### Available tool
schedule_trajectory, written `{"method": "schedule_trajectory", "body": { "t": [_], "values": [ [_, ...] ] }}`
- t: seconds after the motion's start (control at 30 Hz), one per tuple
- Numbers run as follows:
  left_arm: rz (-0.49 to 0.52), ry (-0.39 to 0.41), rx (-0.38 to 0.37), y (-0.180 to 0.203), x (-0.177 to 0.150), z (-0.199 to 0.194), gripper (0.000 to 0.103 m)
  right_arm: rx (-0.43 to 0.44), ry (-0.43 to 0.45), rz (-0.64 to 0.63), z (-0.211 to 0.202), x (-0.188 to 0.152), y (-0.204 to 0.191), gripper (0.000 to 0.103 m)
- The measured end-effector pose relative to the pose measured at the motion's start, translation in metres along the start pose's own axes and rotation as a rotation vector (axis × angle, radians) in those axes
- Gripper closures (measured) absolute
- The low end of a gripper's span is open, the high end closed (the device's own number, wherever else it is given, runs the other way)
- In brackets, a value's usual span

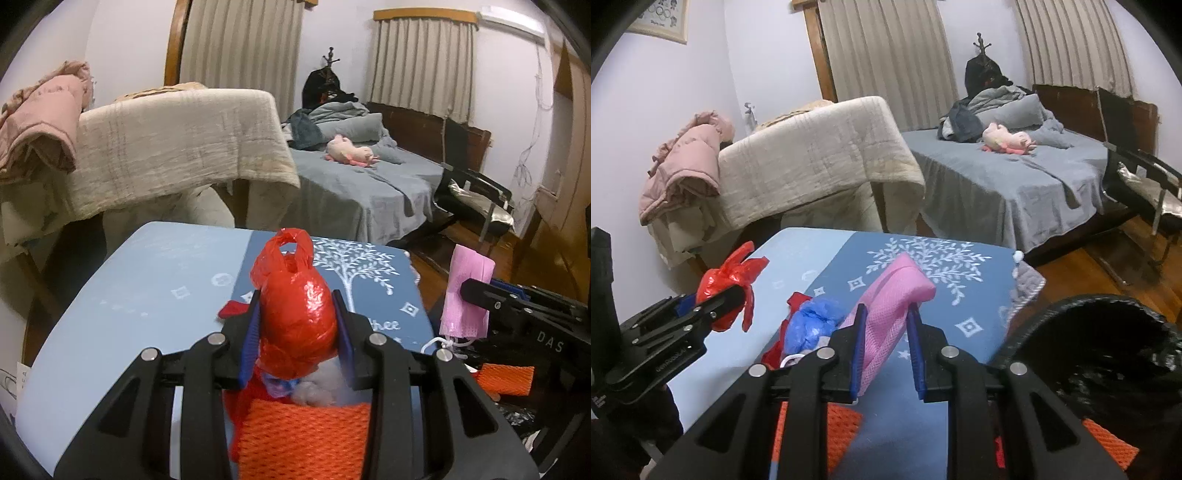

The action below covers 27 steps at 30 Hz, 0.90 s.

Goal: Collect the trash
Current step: 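Carry the red bag and pink mask over the bin and release both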

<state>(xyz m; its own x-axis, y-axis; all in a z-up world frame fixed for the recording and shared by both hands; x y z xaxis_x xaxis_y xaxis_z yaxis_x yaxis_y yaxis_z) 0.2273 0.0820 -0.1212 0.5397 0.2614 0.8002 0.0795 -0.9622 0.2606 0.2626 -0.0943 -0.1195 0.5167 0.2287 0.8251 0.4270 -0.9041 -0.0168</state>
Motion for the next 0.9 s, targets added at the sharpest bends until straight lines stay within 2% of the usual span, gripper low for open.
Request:
{"method": "schedule_trajectory", "body": {
  "t": [0.37,0.9],
  "values": [
    [0.045,0.0,-0.088,0.058,-0.017,-0.016,0.068,-0.075,0.026,0.015,-0.049,-0.014,0.038,0.082],
    [0.138,-0.02,-0.236,0.151,-0.047,-0.026,0.068,-0.208,0.028,0.08,-0.108,-0.057,0.105,0.082]
  ]
}}
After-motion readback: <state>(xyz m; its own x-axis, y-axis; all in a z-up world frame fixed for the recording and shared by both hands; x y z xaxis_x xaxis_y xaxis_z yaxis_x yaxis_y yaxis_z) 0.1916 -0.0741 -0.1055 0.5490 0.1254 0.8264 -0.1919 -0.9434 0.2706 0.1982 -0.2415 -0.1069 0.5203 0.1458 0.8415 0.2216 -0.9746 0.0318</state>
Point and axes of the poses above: each gripper's, at about its wrist camera, not at the fingertips, and z roughly the way its jaws point, y to its right, x to its top, the point moved 8 cm from there along z, roughly the way its jaws point, and after that the axes turned 12 degrees about -z, right-handed, at the moved point
